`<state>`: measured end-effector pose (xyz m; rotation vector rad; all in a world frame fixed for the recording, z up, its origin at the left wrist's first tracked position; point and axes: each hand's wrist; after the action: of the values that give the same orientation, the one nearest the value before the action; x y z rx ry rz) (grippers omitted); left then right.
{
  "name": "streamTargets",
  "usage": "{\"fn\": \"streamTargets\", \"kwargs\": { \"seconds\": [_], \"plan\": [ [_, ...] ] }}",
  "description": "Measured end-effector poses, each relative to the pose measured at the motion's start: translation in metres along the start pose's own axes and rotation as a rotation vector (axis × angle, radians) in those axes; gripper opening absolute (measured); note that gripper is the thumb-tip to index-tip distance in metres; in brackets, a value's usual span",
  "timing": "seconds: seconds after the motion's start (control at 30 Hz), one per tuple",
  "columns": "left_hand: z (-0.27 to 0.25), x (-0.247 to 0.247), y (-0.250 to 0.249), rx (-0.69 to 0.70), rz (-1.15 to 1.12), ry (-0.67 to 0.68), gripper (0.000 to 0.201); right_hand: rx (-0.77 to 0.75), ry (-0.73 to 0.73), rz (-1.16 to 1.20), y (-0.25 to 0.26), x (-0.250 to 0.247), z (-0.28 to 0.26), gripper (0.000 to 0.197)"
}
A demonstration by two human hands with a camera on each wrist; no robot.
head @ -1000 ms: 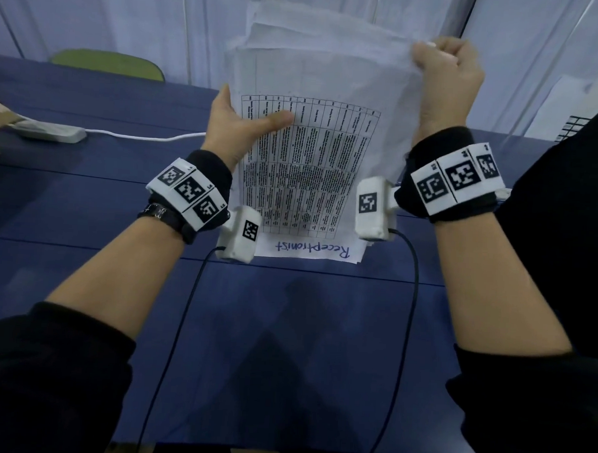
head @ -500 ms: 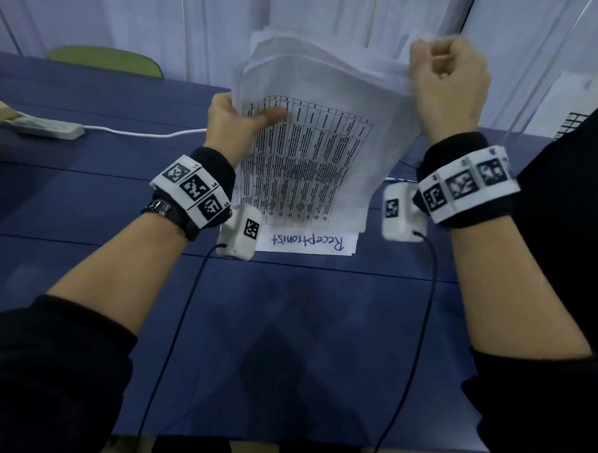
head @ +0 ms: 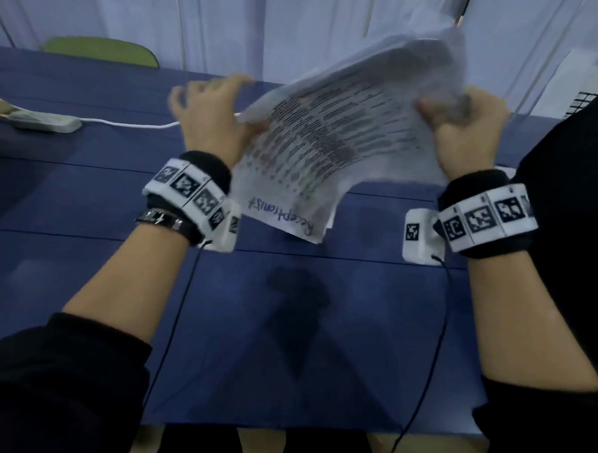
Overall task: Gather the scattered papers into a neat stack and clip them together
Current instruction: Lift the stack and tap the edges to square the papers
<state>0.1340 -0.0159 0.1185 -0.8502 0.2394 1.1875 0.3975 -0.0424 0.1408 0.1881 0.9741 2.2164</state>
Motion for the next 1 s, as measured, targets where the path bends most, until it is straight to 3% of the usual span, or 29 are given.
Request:
{"fn": "streamTargets", "kwargs": {
  "seconds": [0.07,0.13,0.17,0.2,0.27,0.33,0.37,0.43,0.53,0.57,0.63,0.7,0.83,1.0],
  "plan": [
    [-0.007,-0.002,0.029,-0.156,-0.040,-0.122,0.096,0.060,-0.066,0.131,-0.014,-0.019,-0.009,0.021],
    [-0.014,0.001,0.051,-0.282,-0.376,-0.166,0.118,0.186,-0.075,0.286,-0.028,-0.033,-0.026,0.032],
    [-0.017,0.003,0.060,-0.337,-0.632,-0.123,0.119,0.246,-0.081,0.349,-0.037,-0.037,-0.036,0.035],
    [-0.020,0.004,0.067,-0.401,-0.889,-0.037,0.113,0.299,-0.087,0.411,-0.040,-0.038,-0.047,0.037],
    [-0.024,0.003,0.074,-0.457,-1.174,0.128,0.075,0.404,-0.117,0.535,-0.046,-0.038,-0.064,0.029],
    [-0.030,-0.005,0.070,-0.393,-1.183,0.148,0.027,0.471,-0.119,0.639,-0.052,-0.041,-0.078,0.006],
    [-0.035,-0.012,0.068,-0.357,-1.162,0.149,0.018,0.501,-0.103,0.660,-0.054,-0.044,-0.085,0.017],
    [-0.046,-0.023,0.070,-0.306,-1.136,0.157,0.020,0.548,-0.045,0.680,-0.056,-0.050,-0.096,0.035],
    [-0.064,-0.036,0.076,-0.302,-1.139,0.225,0.048,0.593,-0.034,0.651,-0.052,-0.055,-0.108,0.070],
    [-0.069,-0.038,0.076,-0.303,-1.127,0.243,0.053,0.596,-0.034,0.669,-0.049,-0.054,-0.111,0.070],
    [-0.077,-0.040,0.072,-0.318,-1.132,0.236,0.049,0.593,0.005,0.727,-0.045,-0.050,-0.115,0.051],
    [-0.079,-0.044,0.064,-0.340,-1.157,0.180,0.038,0.575,-0.041,0.725,-0.038,-0.045,-0.114,0.027],
    [-0.079,-0.058,0.057,-0.324,-1.163,0.041,0.037,0.470,-0.106,0.691,-0.029,-0.049,-0.112,0.002],
    [-0.089,-0.070,0.047,-0.290,-1.097,-0.050,0.026,0.453,0.003,0.625,-0.030,-0.054,-0.125,0.030]
  ]
}}
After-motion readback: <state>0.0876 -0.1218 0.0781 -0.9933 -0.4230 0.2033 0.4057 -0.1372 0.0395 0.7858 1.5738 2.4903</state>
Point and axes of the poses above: each hand's wrist, its own z-axis towards the middle knuckle, its own x-axis out of the palm, y = z × x, and after that the axes turned 12 degrees about -y, right-handed
